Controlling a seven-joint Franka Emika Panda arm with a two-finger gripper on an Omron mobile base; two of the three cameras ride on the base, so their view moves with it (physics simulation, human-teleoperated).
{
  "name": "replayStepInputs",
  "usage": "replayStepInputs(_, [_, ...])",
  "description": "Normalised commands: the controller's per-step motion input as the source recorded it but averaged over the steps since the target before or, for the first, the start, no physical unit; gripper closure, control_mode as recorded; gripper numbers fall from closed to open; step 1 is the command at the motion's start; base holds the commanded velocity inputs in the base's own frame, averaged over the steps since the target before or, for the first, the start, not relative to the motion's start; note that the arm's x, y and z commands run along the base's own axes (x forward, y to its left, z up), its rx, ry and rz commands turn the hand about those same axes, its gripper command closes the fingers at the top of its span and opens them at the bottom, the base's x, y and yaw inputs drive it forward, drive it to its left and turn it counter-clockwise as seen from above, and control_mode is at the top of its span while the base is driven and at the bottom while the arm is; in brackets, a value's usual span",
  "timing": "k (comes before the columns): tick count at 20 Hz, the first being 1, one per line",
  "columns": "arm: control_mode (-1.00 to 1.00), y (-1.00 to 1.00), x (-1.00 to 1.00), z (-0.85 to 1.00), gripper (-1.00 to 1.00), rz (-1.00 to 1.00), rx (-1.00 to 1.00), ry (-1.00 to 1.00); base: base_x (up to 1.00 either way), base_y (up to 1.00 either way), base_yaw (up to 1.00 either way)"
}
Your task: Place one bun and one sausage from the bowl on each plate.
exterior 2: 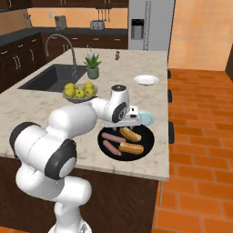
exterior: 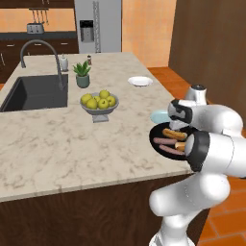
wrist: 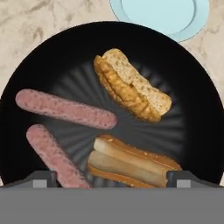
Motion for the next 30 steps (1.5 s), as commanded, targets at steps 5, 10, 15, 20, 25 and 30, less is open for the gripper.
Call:
replayStepInputs(5, [-1.00,-0.14,0.36,-0.46,-1.00,0.00,-0.08,0.02,0.00,0.00,0.00])
replayStepInputs(10, [-1.00,0.00,0.22,-0.40,-1.00,0.00,-0.03,-0.01,0.00,0.00,0.00])
replayStepInputs(15, [-1.00,0.01,0.39,-0.34,-1.00,0.00,0.00,-0.12,0.00,0.00,0.00])
replayStepInputs(20, [-1.00,0.00,0.45,-0.23,-1.00,0.00,-0.01,0.00,0.00,0.00,0.00])
replayStepInputs(25, [-1.00,0.01,0.19,-0.13,-1.00,0.00,-0.04,0.02,0.00,0.00,0.00])
replayStepInputs(30, [-1.00,0.00,0.03,-0.21,-1.00,0.00,-0.08,0.01,0.00,0.00,0.00])
